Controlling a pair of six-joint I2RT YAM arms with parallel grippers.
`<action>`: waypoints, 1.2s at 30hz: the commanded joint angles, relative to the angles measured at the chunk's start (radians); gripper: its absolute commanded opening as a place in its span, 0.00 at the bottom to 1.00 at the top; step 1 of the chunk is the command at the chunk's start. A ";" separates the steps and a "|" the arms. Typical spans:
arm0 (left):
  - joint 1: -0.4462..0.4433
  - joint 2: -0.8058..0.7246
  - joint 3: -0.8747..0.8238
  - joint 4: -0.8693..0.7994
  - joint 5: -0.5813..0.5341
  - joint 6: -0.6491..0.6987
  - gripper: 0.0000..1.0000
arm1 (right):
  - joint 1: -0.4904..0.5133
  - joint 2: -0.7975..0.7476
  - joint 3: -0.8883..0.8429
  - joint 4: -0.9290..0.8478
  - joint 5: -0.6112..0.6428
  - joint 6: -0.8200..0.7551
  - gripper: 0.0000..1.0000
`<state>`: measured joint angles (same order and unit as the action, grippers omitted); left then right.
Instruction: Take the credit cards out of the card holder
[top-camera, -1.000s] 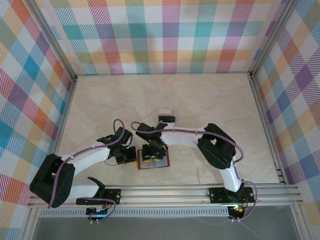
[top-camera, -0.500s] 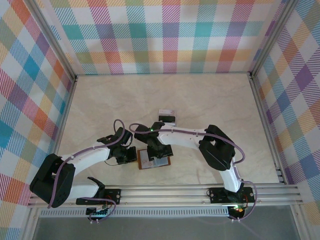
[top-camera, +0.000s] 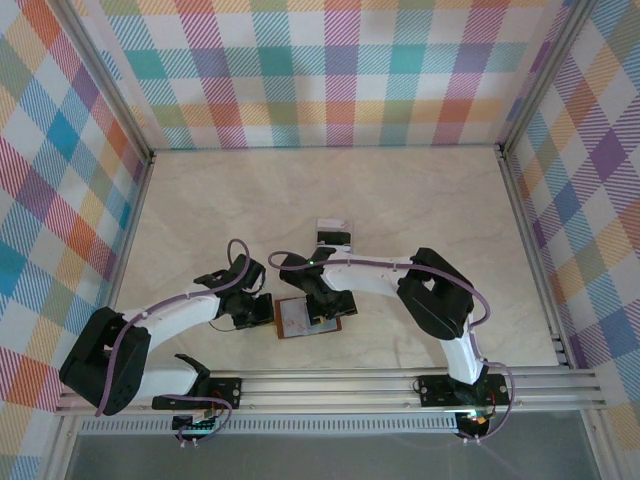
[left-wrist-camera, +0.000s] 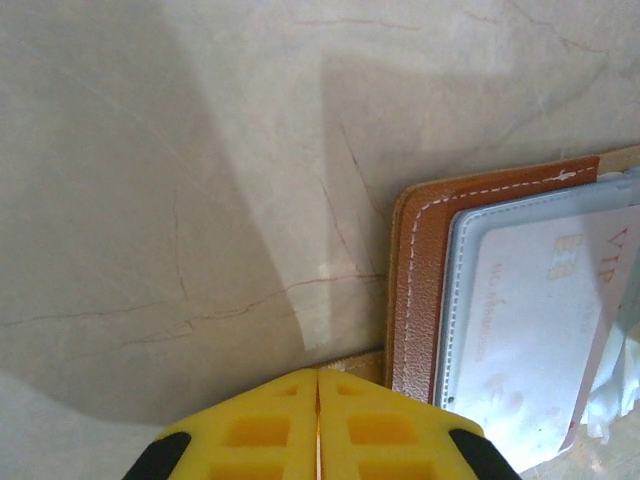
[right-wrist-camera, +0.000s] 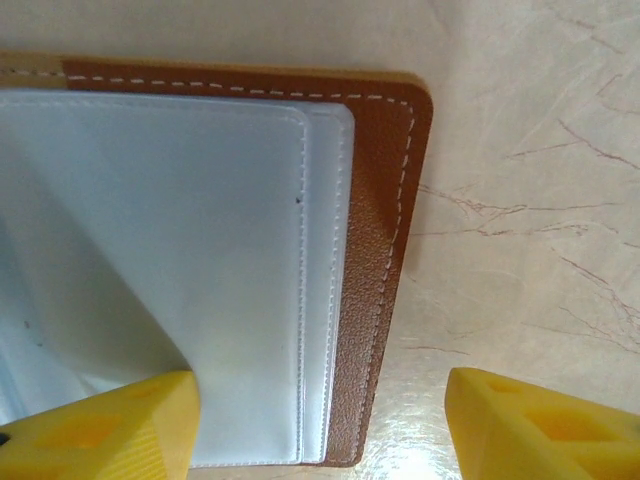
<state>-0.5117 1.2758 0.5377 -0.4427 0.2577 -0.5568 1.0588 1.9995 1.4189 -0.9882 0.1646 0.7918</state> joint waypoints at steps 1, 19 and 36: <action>0.006 -0.013 0.025 -0.062 0.040 0.007 0.09 | -0.006 -0.049 -0.011 -0.025 0.009 -0.019 0.66; -0.069 0.022 0.071 0.037 0.102 -0.101 0.05 | -0.069 -0.121 -0.124 0.436 -0.430 0.001 0.24; -0.097 0.105 0.064 0.032 0.059 -0.099 0.04 | -0.100 -0.030 -0.184 0.542 -0.491 0.023 0.23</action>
<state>-0.5953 1.3663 0.6006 -0.3855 0.3431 -0.6586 0.9668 1.9541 1.2545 -0.4538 -0.3107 0.8040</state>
